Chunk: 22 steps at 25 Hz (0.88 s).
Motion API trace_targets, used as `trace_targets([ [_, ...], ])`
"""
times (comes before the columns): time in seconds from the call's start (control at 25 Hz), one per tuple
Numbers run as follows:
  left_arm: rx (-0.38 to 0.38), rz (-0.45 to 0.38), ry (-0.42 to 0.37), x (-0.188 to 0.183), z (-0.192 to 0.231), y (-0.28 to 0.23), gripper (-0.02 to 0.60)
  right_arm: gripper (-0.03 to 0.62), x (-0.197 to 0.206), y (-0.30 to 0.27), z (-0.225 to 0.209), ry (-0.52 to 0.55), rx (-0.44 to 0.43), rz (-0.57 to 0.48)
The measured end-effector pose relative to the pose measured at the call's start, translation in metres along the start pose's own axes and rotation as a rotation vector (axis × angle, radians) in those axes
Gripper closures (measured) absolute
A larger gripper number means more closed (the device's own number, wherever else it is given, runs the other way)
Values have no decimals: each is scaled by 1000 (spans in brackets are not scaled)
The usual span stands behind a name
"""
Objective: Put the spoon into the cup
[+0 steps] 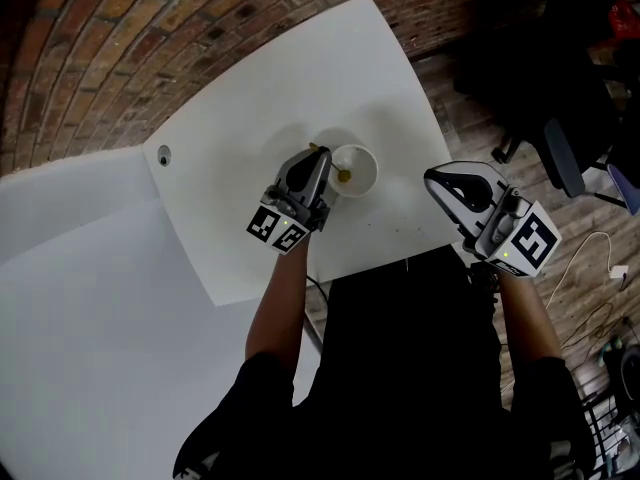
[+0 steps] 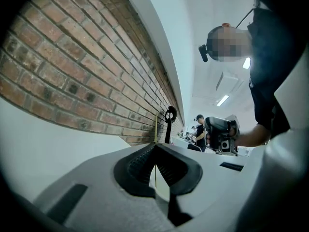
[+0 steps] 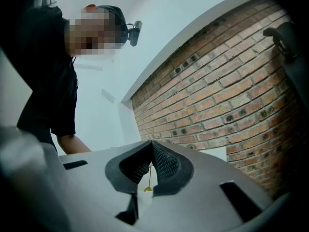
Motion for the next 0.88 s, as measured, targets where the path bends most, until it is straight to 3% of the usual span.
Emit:
trace_targets([
  [0.64, 12, 92, -113, 12, -1, 0, 563, 588, 4, -2, 3, -6, -7, 13],
  [0.88, 31, 110, -105, 15, 0, -2, 563, 588, 5, -6, 5, -4, -17, 23],
])
Point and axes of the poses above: the fingertips, and each gripper's own axes: y backward along the fingers, z to its left, x out of its underside, the point moved 3 cm from there along y, backward along the fingers, and after that the axes turned 10 degrees about -y, right-handed, at the moved point
